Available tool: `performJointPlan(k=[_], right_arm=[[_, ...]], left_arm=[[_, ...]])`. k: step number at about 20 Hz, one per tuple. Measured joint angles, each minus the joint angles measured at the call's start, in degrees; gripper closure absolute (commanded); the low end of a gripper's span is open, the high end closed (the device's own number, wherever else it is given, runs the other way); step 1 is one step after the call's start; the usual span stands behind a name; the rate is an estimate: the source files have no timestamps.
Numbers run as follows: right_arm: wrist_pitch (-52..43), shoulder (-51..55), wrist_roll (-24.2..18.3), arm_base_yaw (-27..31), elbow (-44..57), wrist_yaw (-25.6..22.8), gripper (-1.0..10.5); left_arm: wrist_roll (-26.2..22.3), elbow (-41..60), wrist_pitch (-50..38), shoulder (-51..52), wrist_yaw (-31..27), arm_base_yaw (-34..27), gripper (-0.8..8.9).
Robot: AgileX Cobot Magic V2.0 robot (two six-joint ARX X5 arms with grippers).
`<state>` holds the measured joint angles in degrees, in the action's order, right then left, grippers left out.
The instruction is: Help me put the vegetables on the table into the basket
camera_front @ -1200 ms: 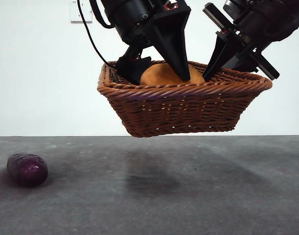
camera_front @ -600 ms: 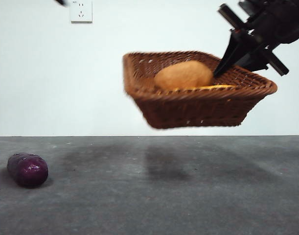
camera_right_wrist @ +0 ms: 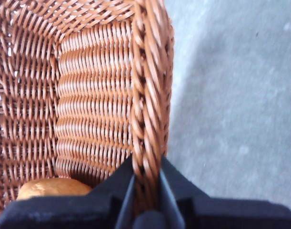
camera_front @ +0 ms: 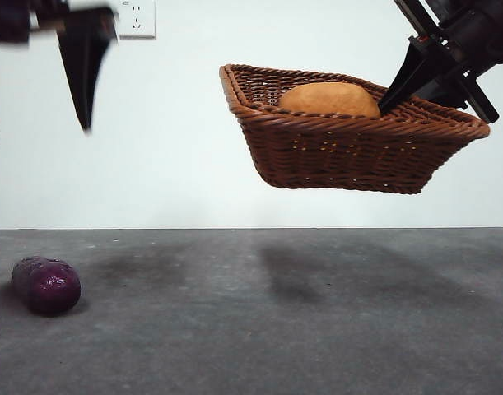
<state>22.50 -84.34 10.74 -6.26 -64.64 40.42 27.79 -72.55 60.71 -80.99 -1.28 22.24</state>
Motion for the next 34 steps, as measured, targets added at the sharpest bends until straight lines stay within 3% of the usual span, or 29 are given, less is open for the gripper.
performJointPlan(k=[6, 12, 16, 19, 20, 22, 25, 30, 34], right_arm=[[-0.3, 0.0, -0.3, 0.0, 0.0, 0.1, 9.6], [-0.2, 0.0, -0.9, 0.0, 0.0, 0.5, 9.6], [-0.2, 0.0, -1.5, 0.0, 0.0, 0.5, 9.6], [-0.2, 0.0, -1.8, 0.0, 0.0, 0.5, 9.6], [-0.2, 0.0, -1.8, 0.0, 0.0, 0.5, 9.6], [-0.2, 0.0, -1.8, 0.0, 0.0, 0.5, 9.6], [0.4, 0.0, -1.8, 0.0, 0.0, 0.5, 9.6], [2.0, 0.0, -1.9, 0.0, 0.0, -0.1, 9.6], [5.9, 0.0, -2.8, -0.1, 0.0, -4.7, 9.6]], left_arm=[[10.4, 13.1, -12.3, -0.1, 0.1, -0.9, 3.46], [11.9, 13.2, -17.3, -7.8, 4.5, -3.0, 3.45], [11.9, 13.2, -18.6, -11.8, 4.5, -3.0, 3.49], [11.9, 13.2, -19.6, -11.8, 3.3, -3.4, 5.37], [11.9, 13.2, -19.6, -11.8, 3.3, -3.8, 5.4], [11.6, 13.2, -19.6, -12.0, 3.1, -4.5, 5.48], [9.9, 13.2, -19.7, -13.3, 3.0, -4.8, 8.14], [5.1, 13.2, -22.9, -13.3, 3.7, -5.1, 8.21], [-2.3, 13.3, -27.0, -7.2, 8.4, -6.6, 8.21]])
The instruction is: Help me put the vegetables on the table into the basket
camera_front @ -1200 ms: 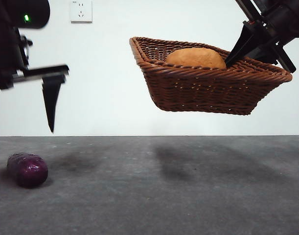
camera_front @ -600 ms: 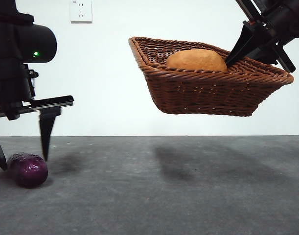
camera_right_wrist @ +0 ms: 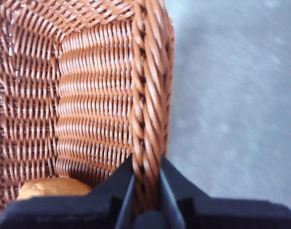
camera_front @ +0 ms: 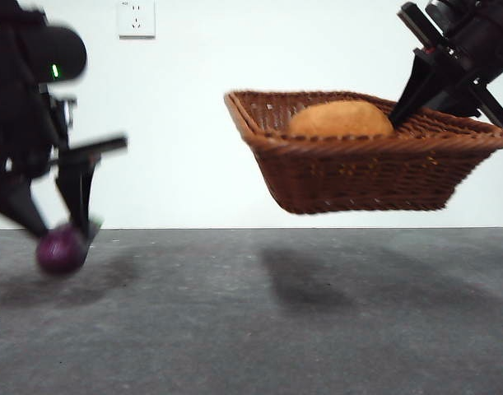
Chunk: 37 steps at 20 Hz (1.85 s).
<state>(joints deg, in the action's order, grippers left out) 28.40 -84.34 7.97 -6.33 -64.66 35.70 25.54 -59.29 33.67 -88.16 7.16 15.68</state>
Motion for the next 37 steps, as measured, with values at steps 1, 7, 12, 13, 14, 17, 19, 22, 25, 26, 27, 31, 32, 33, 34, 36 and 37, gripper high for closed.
performJointPlan(k=[1, 7, 12, 13, 14, 17, 19, 22, 25, 26, 27, 31, 32, 33, 34, 36, 37], right_arm=[[1.4, 0.0, -0.3, 0.0, 0.0, -1.2, 9.6], [3.7, 0.0, 0.4, -4.8, 0.0, -8.5, 9.6], [1.4, 0.0, 4.3, -14.6, 0.0, -13.2, 9.6], [1.0, 0.0, 5.3, -15.6, 0.0, -13.2, 9.6], [0.9, 0.0, 6.0, -16.6, 0.0, -13.2, 9.6], [1.1, 0.0, 6.9, -19.0, 0.0, -13.6, 9.6], [1.2, 0.0, 7.3, -19.9, 0.0, -14.4, 9.6], [2.3, 0.0, 7.3, -19.9, 0.0, -14.6, 9.6], [3.7, 0.0, 7.2, -20.7, 0.0, -14.8, 9.6], [3.7, 0.0, 7.2, -21.2, 0.0, -14.8, 9.6], [3.7, 0.0, 7.2, -21.6, 0.0, -14.8, 9.6], [3.7, 0.0, 7.2, -22.2, 0.0, -14.8, 9.6], [3.7, 0.0, 7.2, -22.2, 0.0, -14.8, 9.6], [3.7, 0.0, 7.2, -22.2, 0.0, -14.8, 9.6], [3.7, 0.0, 7.2, -22.2, 0.0, -14.8, 9.6], [3.7, 0.0, 7.2, -22.2, 0.0, -14.8, 9.6], [3.7, 0.0, 7.2, -22.2, 0.0, -14.8, 9.6]], left_arm=[[-1.7, 0.0, -1.6, 3.4, 2.2, -0.4, 8.21], [-7.0, 0.0, -8.3, 20.0, 11.9, 2.6, 8.21], [-3.0, 0.0, -13.6, 18.4, 16.9, 8.7, 8.21], [-2.7, 0.0, -14.5, 17.5, 17.0, 9.4, 8.21], [-2.4, 0.0, -15.0, 16.7, 17.4, 10.0, 8.21], [-2.3, 0.0, -14.9, 14.0, 17.9, 11.5, 8.21], [-2.5, 0.0, -13.2, 12.4, 18.3, 12.1, 8.21], [-6.0, 0.0, -8.4, 10.7, 18.1, 12.7, 8.21], [-8.0, 0.0, -7.8, 9.6, 17.8, 12.7, 8.15], [-8.2, 0.0, -7.8, 9.6, 17.8, 12.7, 8.12], [-8.4, 0.0, -7.7, 9.6, 17.8, 12.7, 7.8], [-10.1, 0.0, -4.1, 9.6, 17.8, 12.7, 4.3], [-10.8, 0.0, -3.5, 9.6, 17.8, 12.7, 4.3], [-11.2, 0.0, -3.5, 9.6, 17.8, 12.7, 4.3], [-11.4, 0.0, -3.4, 9.6, 17.9, 12.7, 4.3], [-11.6, 0.0, -3.4, 9.6, 17.9, 12.8, 4.3], [-11.6, 0.0, -3.4, 9.6, 18.0, 12.8, 4.31]])
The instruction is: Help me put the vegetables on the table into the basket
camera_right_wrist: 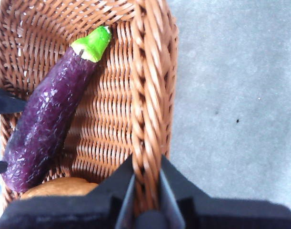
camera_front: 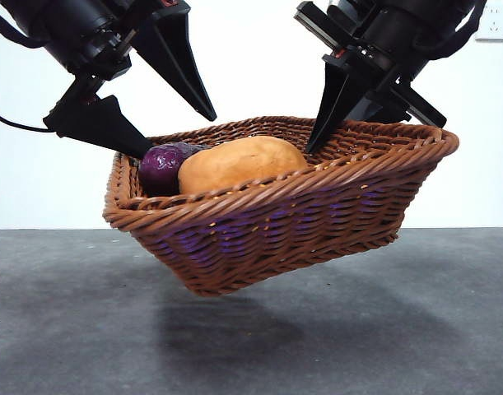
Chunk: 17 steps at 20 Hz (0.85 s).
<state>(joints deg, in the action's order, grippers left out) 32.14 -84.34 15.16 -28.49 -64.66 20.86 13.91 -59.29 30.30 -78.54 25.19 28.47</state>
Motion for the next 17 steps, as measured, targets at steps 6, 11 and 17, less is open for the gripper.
performJointPlan(k=[6, 11, 17], right_arm=[[-0.6, 0.0, 0.2, 0.0, 0.0, 0.1, 9.6], [-1.4, 0.0, 1.6, 0.0, 0.0, 0.0, 9.6], [-3.2, 0.0, 3.5, 9.5, -0.5, 4.3, 9.6]], left_arm=[[-0.9, -2.9, 2.4, 1.4, 0.5, -0.1, 4.32], [-5.6, -11.2, 11.2, 5.6, 0.5, -2.9, 4.38], [-14.6, -14.9, 18.5, 15.5, 0.3, -9.6, 8.22]])
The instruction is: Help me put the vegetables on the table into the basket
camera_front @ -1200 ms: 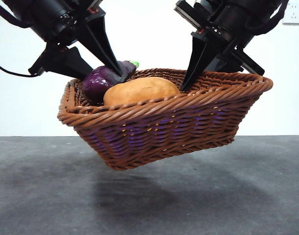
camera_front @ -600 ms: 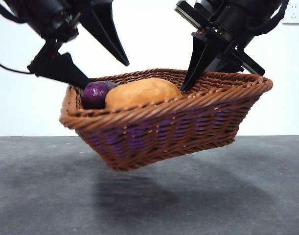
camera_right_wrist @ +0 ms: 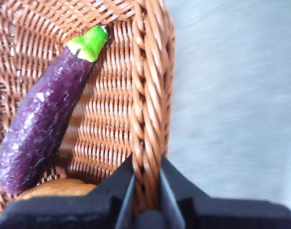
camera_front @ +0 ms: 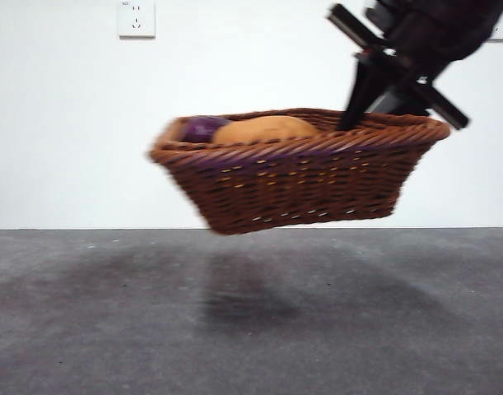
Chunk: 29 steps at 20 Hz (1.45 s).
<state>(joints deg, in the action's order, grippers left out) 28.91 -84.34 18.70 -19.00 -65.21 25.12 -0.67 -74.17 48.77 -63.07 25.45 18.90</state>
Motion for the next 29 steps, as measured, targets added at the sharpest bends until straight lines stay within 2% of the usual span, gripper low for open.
performJointPlan(k=[5, 9, 12, 18, 20, 24, 29], right_arm=[[3.3, 0.0, -3.0, 10.9, -0.8, 1.5, 9.6], [3.1, -0.5, -6.4, 17.1, -0.9, 1.7, 9.6], [2.7, -5.3, -9.5, 20.3, -1.2, 1.6, 9.6], [-2.1, -15.7, -12.2, 21.3, -2.5, 2.1, 9.6], [-1.1, -18.3, -13.7, 21.3, -4.6, 1.9, 9.6], [4.5, -21.7, -18.1, 21.2, -12.2, -2.3, 9.6], [6.2, -24.1, -19.0, 21.4, -13.5, -4.2, 9.6]], left_arm=[[-4.8, 0.0, 4.7, 9.5, 0.0, -5.7, 8.22], [-5.4, 0.0, 7.0, 12.9, 0.0, -6.5, 8.22], [-6.2, 0.0, 9.7, 13.4, 0.0, -6.5, 8.22], [-6.4, 0.0, 11.1, 13.4, -0.3, -6.5, 8.21], [-6.4, 0.0, 12.0, 13.4, -1.8, -6.5, 8.21], [-6.4, 0.0, 13.4, 13.4, -3.1, -6.5, 8.22], [-6.4, 0.0, 13.4, 13.4, -3.1, -6.5, 8.22]])
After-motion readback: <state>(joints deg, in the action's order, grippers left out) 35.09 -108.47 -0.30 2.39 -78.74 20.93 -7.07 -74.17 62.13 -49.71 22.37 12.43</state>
